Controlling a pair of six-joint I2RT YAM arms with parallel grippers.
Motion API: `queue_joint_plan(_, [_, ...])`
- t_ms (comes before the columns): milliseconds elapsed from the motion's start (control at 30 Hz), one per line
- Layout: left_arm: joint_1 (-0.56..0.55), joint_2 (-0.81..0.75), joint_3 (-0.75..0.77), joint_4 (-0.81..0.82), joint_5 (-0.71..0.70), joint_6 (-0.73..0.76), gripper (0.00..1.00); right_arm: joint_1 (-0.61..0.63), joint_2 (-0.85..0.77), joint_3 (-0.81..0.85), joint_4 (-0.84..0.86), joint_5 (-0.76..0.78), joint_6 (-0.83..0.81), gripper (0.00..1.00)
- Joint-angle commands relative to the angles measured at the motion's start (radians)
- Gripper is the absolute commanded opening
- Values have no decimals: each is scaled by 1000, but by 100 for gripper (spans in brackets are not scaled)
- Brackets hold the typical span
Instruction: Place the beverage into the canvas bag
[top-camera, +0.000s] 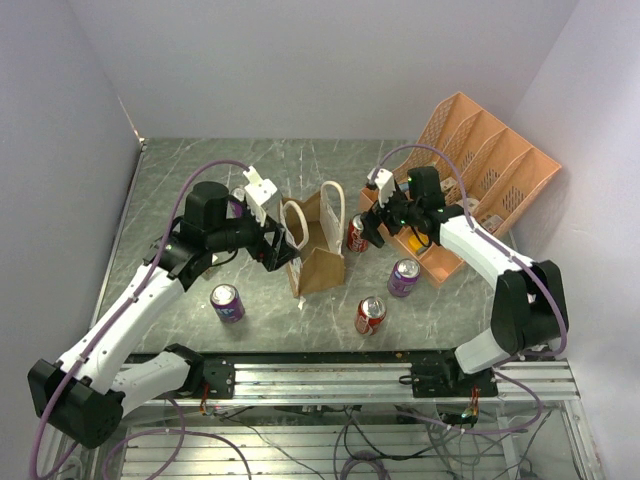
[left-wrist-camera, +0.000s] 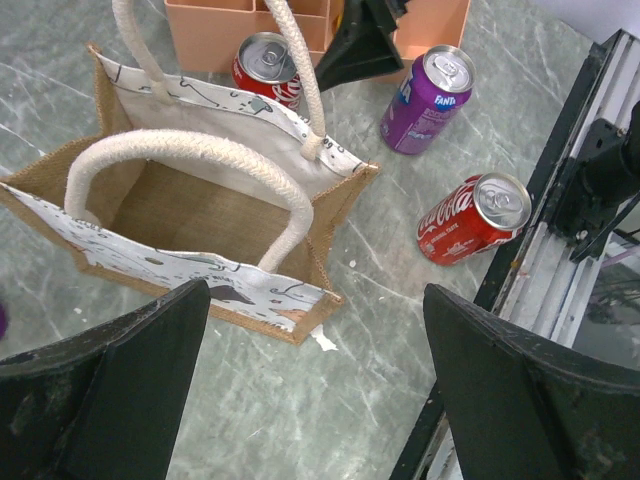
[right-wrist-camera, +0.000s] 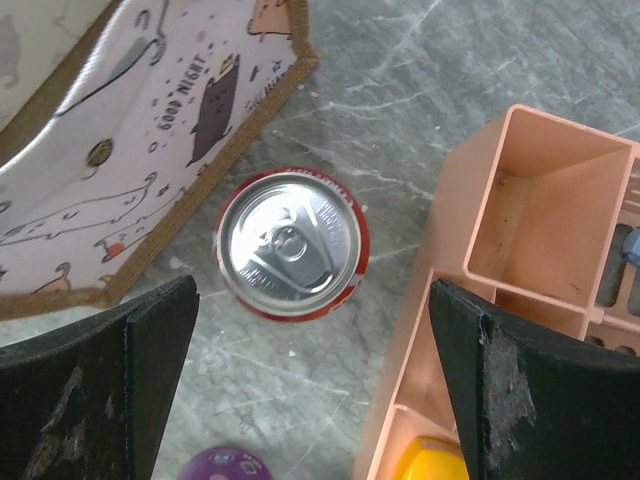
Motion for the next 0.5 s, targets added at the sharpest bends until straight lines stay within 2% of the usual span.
queue_joint_plan(0, [25,-42,-1,-15,-6,72,99,27,65,58,36,62,17,100])
queue_joint_plan(200, [55,-66,-18,-3,-8,75,99,62,123,70,41,95,14,99])
queue_joint_plan(467, [69,-76,-20,-11,-19,97,100,83,155,74,53,112,33,84])
